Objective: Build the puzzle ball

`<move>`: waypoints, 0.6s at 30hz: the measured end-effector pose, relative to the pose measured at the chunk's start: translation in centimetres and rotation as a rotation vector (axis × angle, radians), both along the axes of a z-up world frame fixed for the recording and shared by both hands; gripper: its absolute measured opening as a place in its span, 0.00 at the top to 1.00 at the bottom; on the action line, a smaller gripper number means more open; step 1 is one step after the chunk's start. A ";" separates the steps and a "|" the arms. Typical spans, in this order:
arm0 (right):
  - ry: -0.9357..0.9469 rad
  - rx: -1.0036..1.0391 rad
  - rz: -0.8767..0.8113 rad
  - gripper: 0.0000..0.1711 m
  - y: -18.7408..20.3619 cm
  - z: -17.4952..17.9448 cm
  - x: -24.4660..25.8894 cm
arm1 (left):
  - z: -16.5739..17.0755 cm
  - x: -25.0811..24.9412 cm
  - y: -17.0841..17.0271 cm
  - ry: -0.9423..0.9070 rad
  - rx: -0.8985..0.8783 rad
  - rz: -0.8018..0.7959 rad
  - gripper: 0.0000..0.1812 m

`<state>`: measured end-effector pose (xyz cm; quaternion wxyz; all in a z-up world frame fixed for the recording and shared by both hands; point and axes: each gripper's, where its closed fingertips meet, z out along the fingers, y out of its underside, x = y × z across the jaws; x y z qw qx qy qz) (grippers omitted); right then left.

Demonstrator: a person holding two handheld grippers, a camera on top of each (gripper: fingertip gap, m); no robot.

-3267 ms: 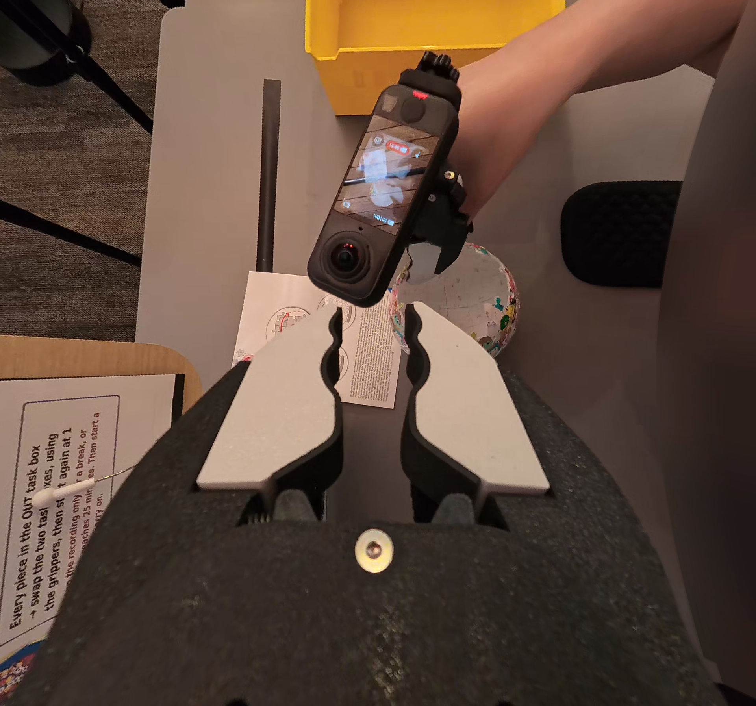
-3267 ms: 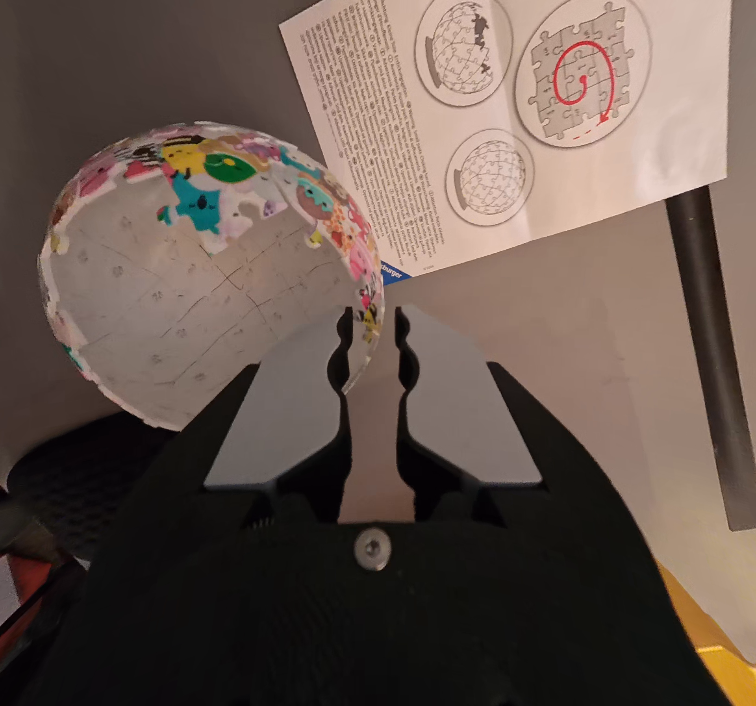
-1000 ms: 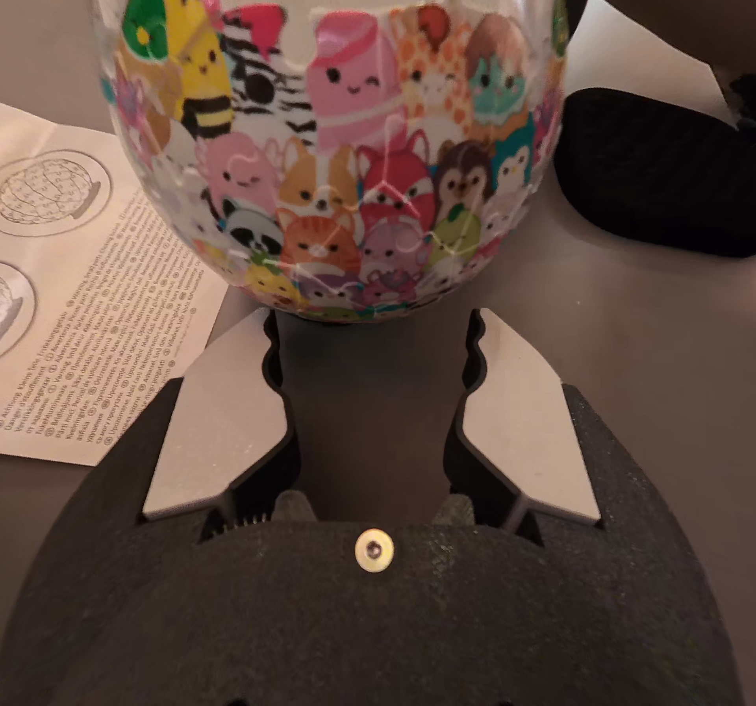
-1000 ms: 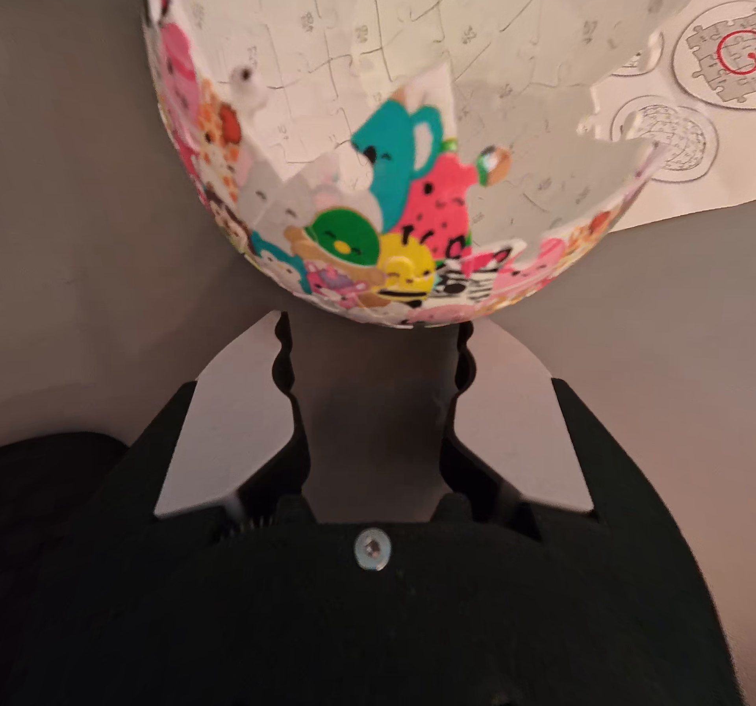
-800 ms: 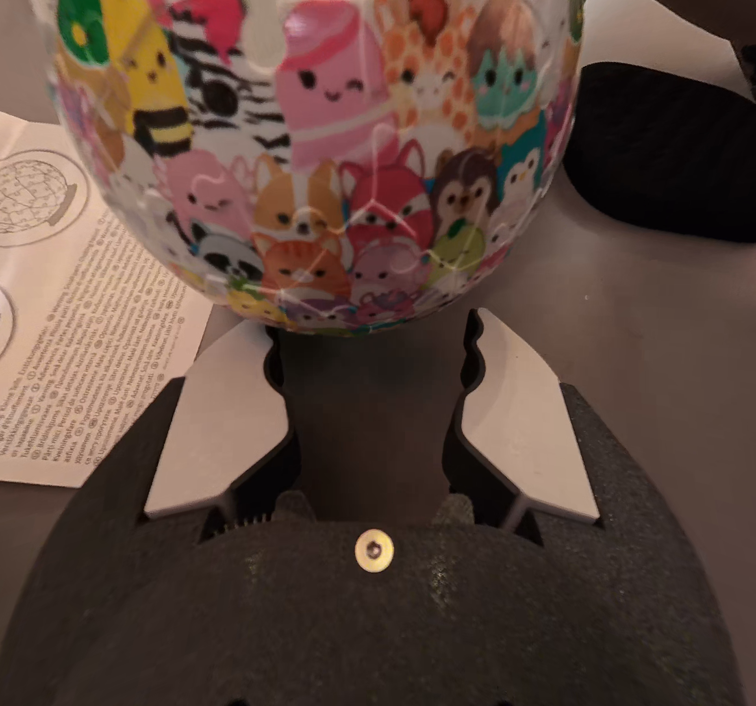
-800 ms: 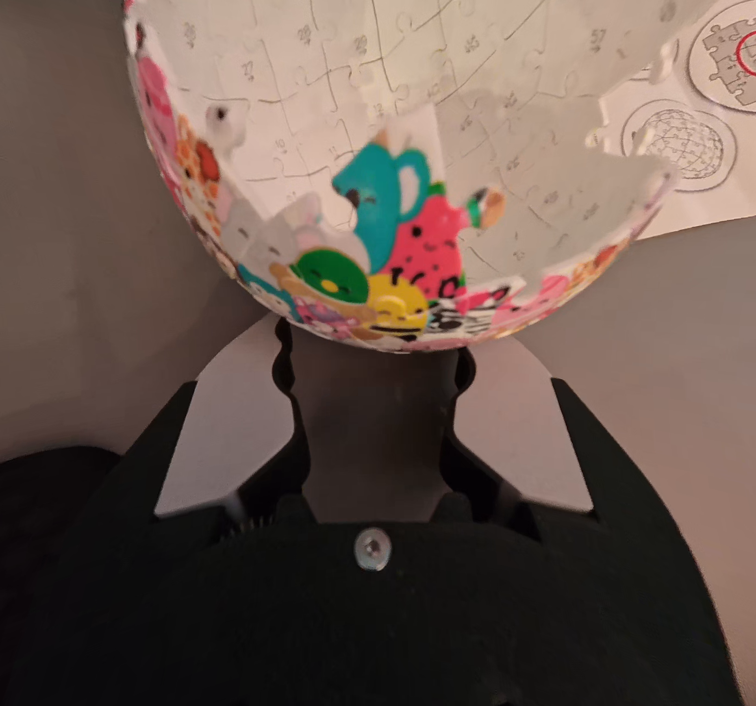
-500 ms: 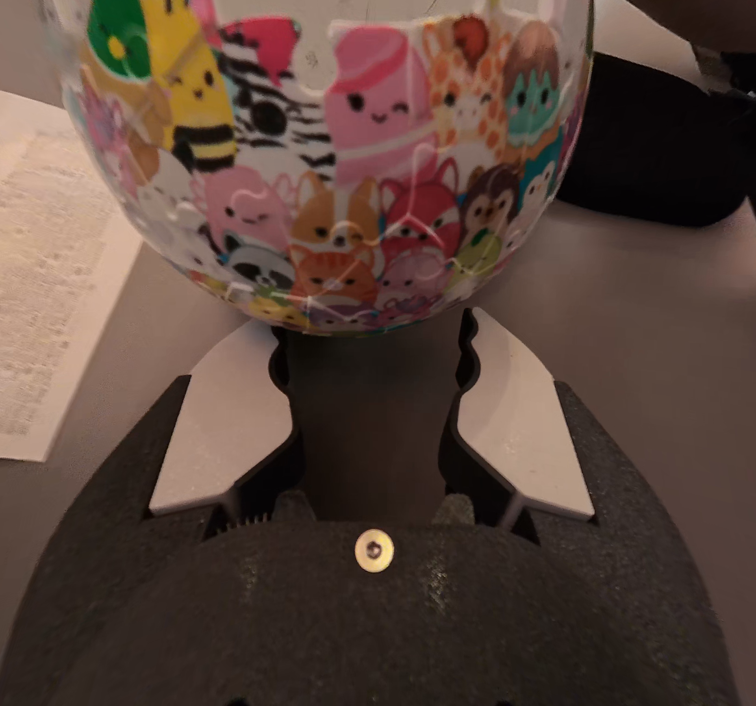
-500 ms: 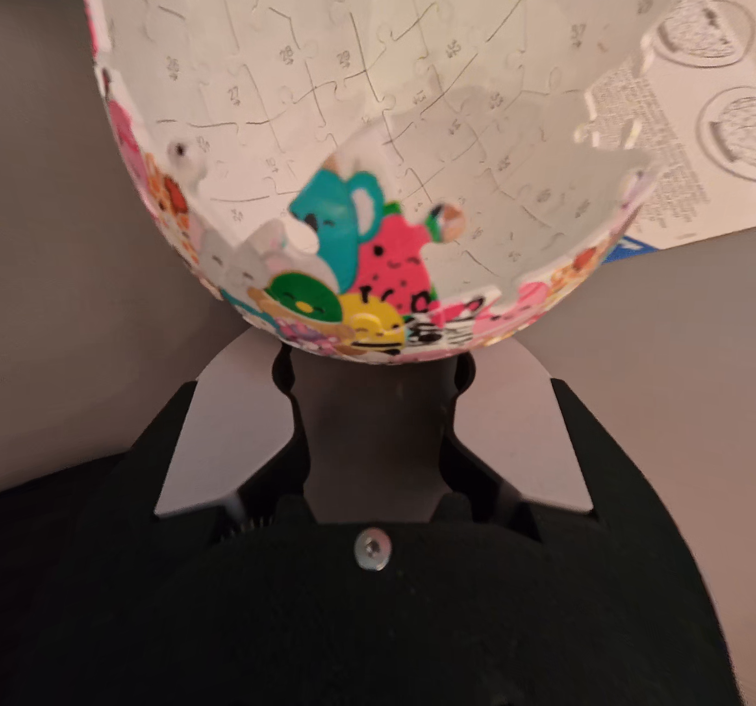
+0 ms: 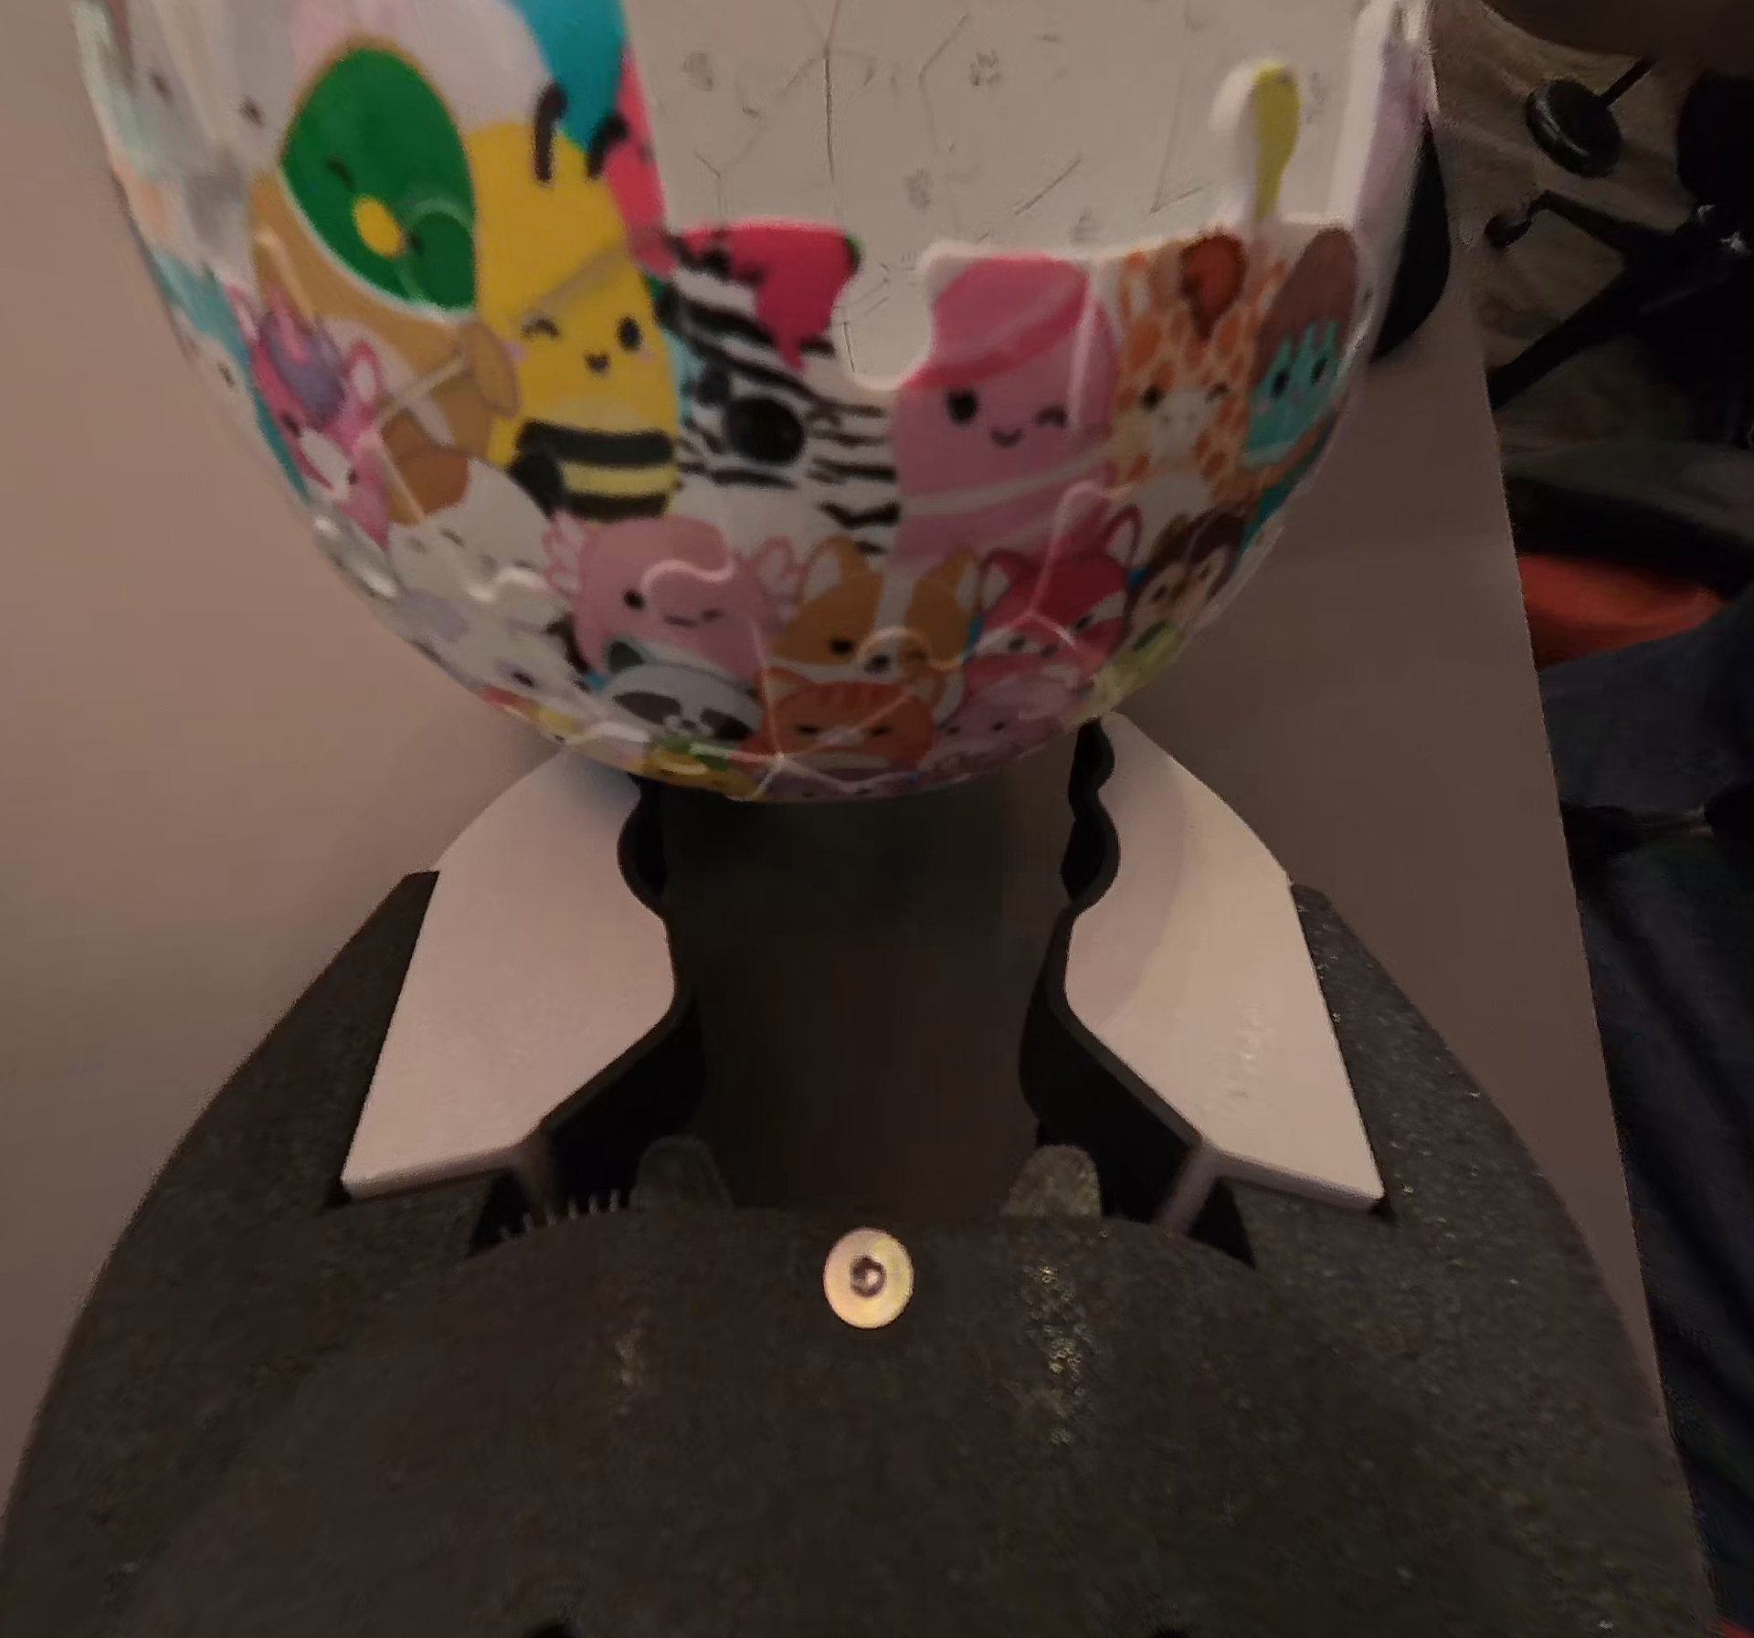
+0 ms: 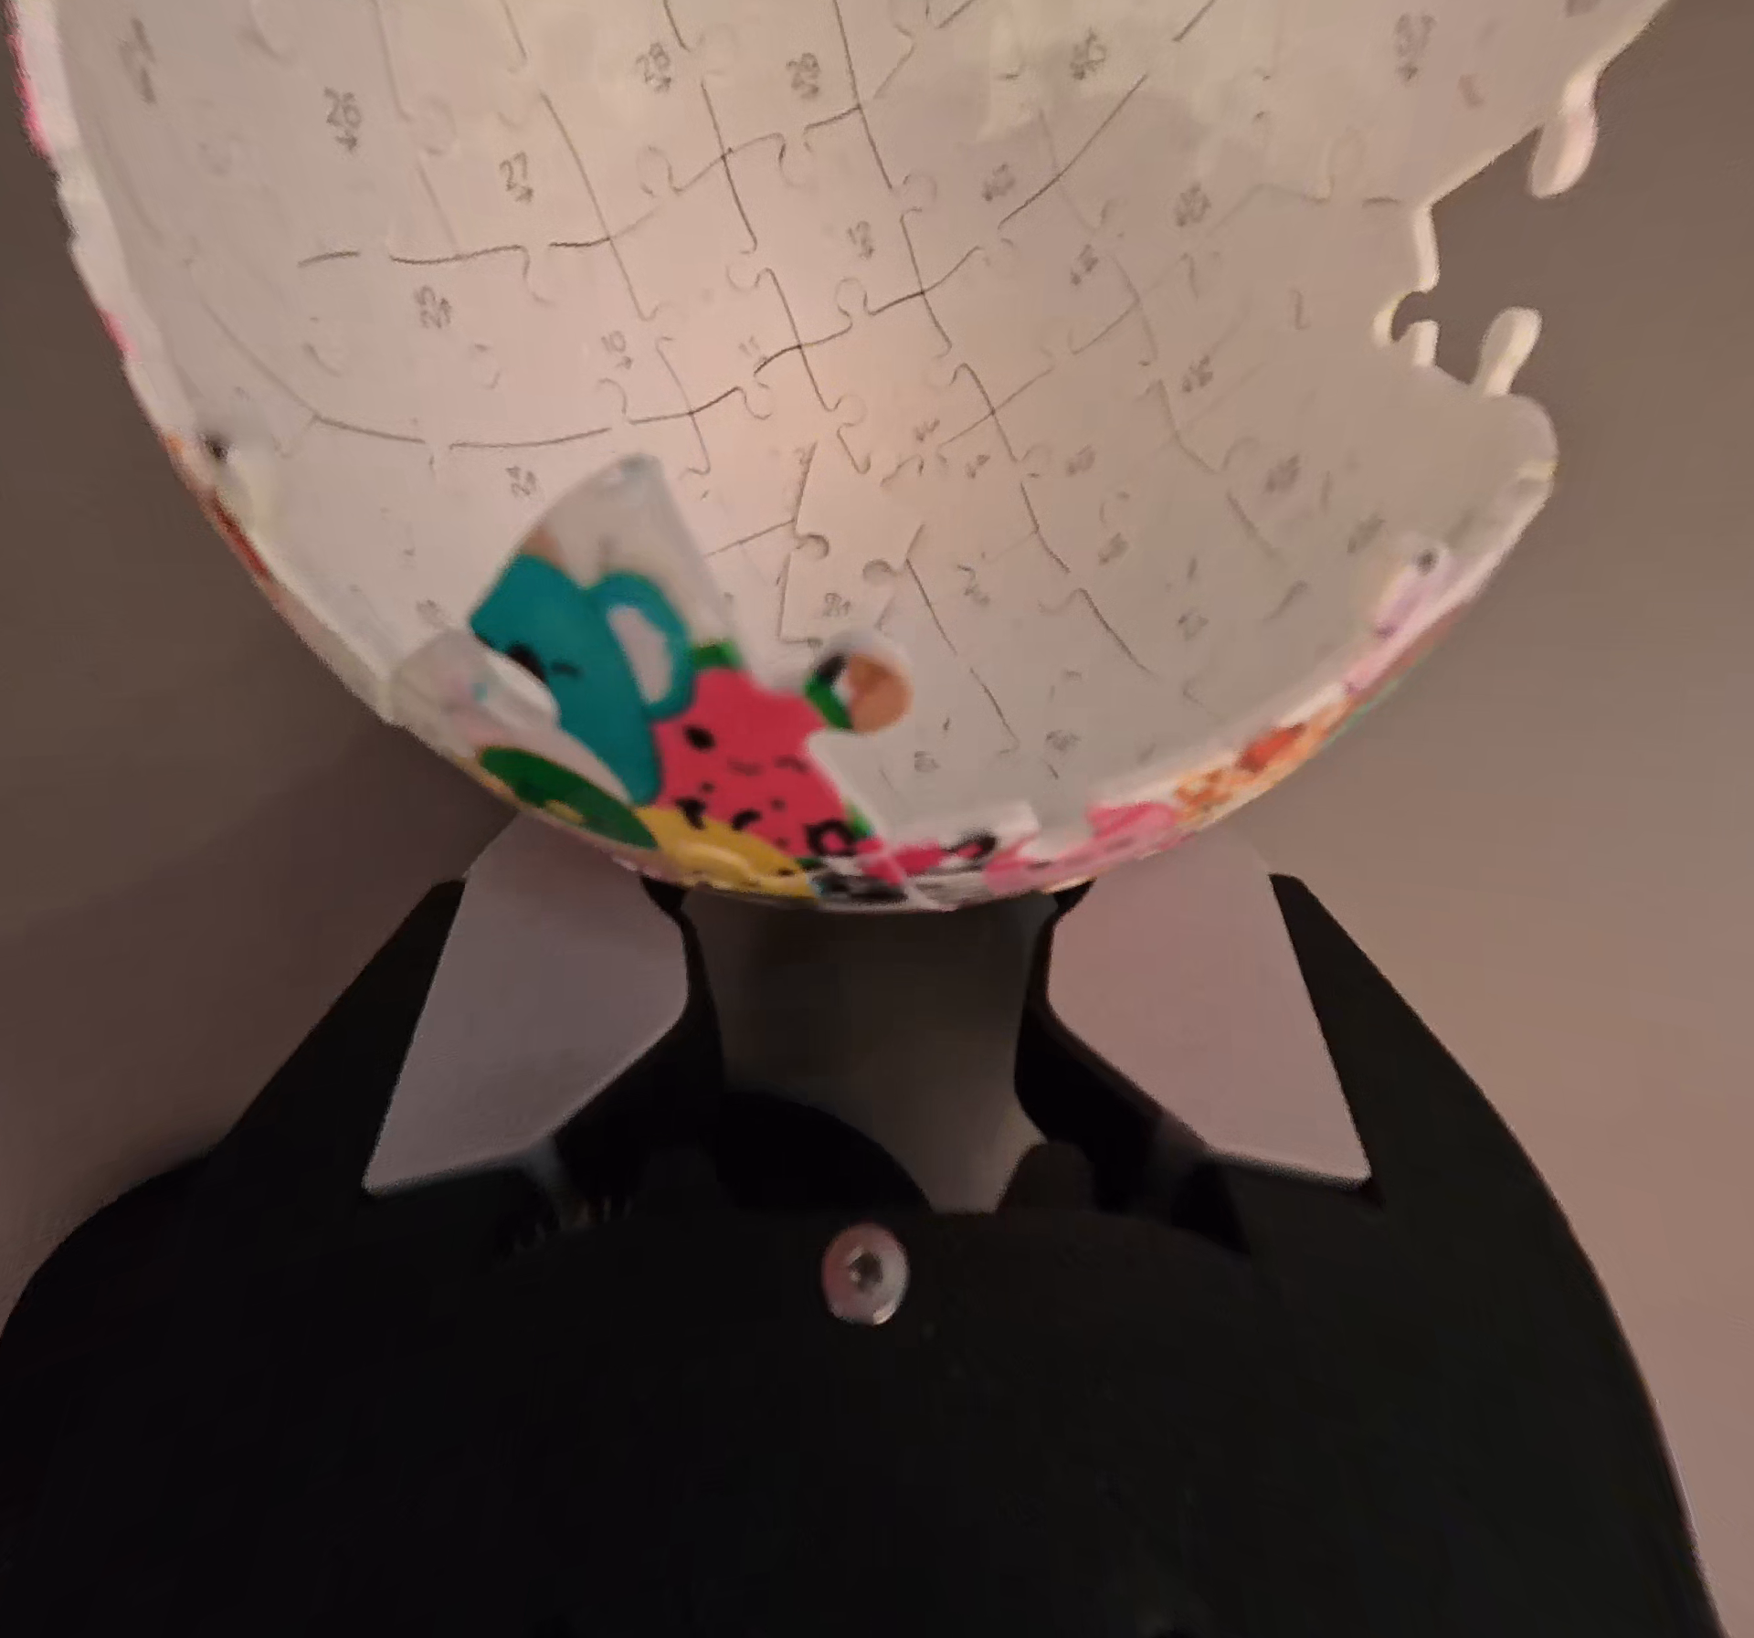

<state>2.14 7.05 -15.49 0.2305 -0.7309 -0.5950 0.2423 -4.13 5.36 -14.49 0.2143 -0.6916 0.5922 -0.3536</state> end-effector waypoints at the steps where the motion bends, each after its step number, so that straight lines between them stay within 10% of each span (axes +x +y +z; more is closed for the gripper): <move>1: 0.000 0.007 0.003 0.55 0.0 0.0 0.0 | 0.0 -0.1 -0.2 0.000 0.003 0.002 0.54; 18: 0.175 0.415 -0.100 0.49 0.6 4.1 2.0 | 2.9 -1.8 3.1 -0.138 0.436 -0.051 0.38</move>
